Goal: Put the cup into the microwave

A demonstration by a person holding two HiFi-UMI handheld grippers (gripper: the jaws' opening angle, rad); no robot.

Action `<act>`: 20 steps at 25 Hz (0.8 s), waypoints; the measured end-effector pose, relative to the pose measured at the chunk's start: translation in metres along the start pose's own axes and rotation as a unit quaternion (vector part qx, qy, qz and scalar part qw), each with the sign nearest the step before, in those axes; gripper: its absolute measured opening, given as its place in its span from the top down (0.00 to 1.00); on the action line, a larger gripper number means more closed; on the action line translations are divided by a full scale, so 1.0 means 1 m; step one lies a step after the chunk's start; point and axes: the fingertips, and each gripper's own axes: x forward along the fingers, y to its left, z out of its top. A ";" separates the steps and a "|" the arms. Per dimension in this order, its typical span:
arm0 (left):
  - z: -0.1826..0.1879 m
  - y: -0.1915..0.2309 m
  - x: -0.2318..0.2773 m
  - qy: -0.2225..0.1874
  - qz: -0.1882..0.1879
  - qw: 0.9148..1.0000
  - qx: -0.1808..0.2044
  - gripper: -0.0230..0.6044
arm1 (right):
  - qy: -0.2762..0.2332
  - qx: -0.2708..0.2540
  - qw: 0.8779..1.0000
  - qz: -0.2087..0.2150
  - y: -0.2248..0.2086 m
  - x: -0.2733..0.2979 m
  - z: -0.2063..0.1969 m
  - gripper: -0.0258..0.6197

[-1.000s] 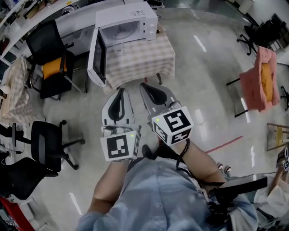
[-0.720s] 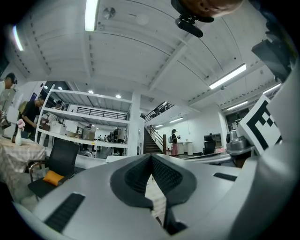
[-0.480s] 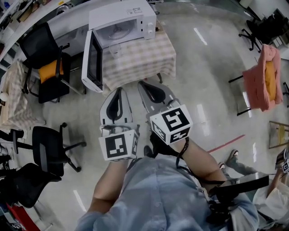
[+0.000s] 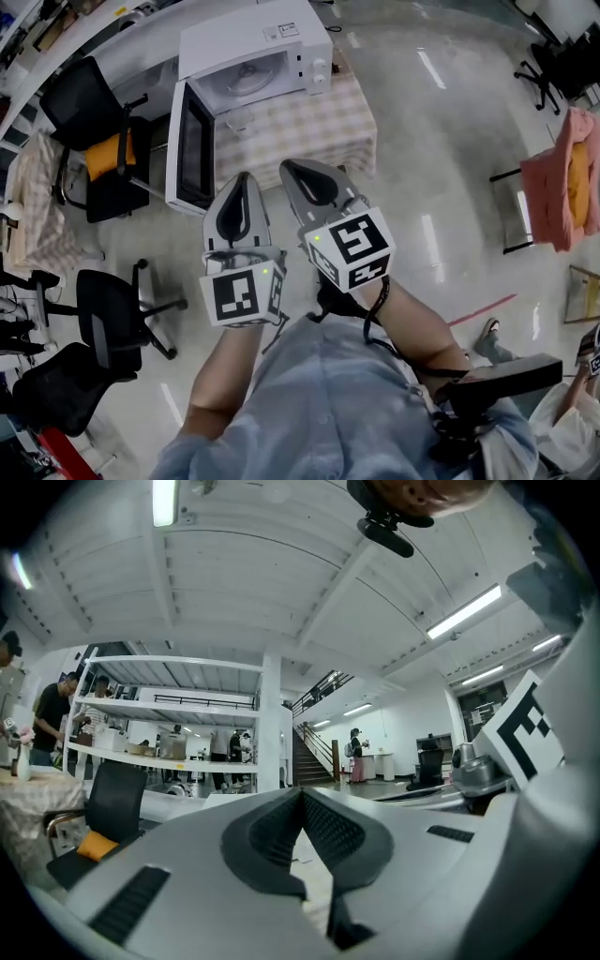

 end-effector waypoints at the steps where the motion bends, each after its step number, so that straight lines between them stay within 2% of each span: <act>1: 0.001 0.001 0.008 0.002 0.001 1.000 0.001 0.95 | 0.001 0.001 1.000 0.002 -0.006 0.006 0.001 0.96; 11: 0.001 0.016 0.071 0.002 0.022 1.000 0.007 0.95 | 0.009 0.002 1.000 0.020 -0.051 0.060 0.005 0.96; 20: -0.005 0.036 0.101 -0.008 0.048 0.999 -0.004 0.95 | 0.018 -0.017 0.999 0.044 -0.067 0.099 0.000 0.96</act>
